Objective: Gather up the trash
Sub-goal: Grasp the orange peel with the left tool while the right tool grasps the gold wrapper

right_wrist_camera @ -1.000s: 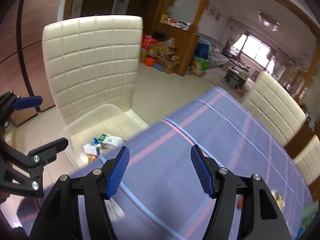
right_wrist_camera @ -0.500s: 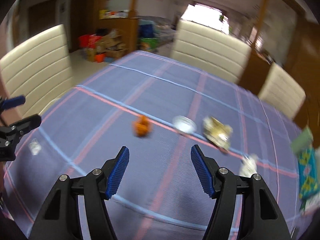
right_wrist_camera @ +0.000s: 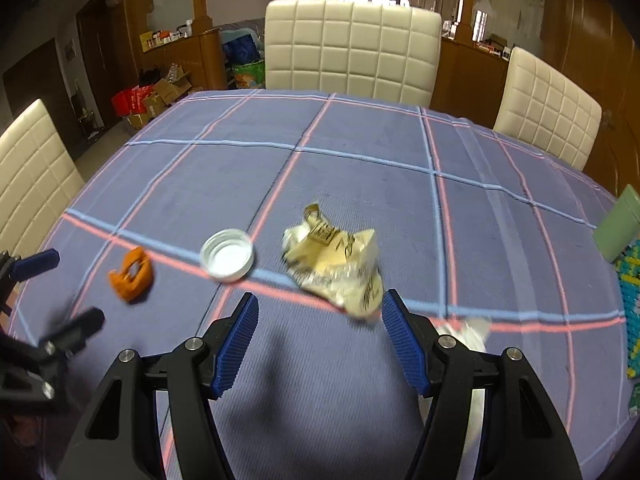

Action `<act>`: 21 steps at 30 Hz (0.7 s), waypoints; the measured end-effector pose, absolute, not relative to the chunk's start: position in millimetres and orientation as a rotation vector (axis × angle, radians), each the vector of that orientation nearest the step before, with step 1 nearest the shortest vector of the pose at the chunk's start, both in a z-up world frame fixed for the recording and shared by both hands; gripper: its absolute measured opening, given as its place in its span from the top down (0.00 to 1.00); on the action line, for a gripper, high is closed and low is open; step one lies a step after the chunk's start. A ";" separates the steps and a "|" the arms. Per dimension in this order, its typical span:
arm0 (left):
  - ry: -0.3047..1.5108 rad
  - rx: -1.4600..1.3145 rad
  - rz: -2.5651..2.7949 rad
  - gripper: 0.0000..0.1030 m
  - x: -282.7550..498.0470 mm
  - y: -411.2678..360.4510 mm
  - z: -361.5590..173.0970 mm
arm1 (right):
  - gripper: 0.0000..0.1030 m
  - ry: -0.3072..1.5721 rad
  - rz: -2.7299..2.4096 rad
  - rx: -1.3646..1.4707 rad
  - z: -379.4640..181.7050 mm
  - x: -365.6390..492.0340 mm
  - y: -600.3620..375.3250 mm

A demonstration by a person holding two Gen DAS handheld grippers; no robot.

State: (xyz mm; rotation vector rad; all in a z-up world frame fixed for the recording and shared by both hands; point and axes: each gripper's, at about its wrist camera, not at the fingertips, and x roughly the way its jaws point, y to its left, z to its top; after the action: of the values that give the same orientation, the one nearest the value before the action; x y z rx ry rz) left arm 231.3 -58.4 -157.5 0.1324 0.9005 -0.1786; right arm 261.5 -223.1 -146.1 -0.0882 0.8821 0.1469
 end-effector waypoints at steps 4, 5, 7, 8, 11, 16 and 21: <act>0.934 0.143 -0.205 0.04 252.6 -69.1 -167.9 | 0.39 0.895 0.147 -0.086 -157.6 282.3 -221.3; 0.948 0.145 -0.209 0.09 256.9 -70.5 -171.3 | 0.39 0.903 0.146 -0.089 -160.8 285.6 -220.5; 0.979 0.143 -0.212 0.23 262.9 -71.4 -178.6 | 0.41 0.913 0.145 -0.091 -167.1 288.6 -219.3; 0.973 0.124 -0.219 0.28 264.0 -69.4 -178.9 | 0.43 0.911 0.148 -0.087 -169.1 289.2 -220.2; 0.949 0.133 -0.232 0.64 262.7 -69.6 -177.2 | 0.48 0.900 0.152 -0.071 -170.1 287.7 -221.8; 0.977 0.105 -0.299 0.74 254.7 -68.2 -175.1 | 0.71 0.884 0.141 -0.120 -165.2 273.0 -217.8; 0.947 0.149 -0.297 0.74 229.0 -66.0 -167.0 | 0.75 0.874 0.142 -0.124 -156.5 245.6 -216.0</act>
State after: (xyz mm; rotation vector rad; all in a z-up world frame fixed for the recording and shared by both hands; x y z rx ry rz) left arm 229.0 -66.0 -167.0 0.1491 0.9473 -0.2973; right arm 245.6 -216.0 -156.5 -0.1241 0.8738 0.1421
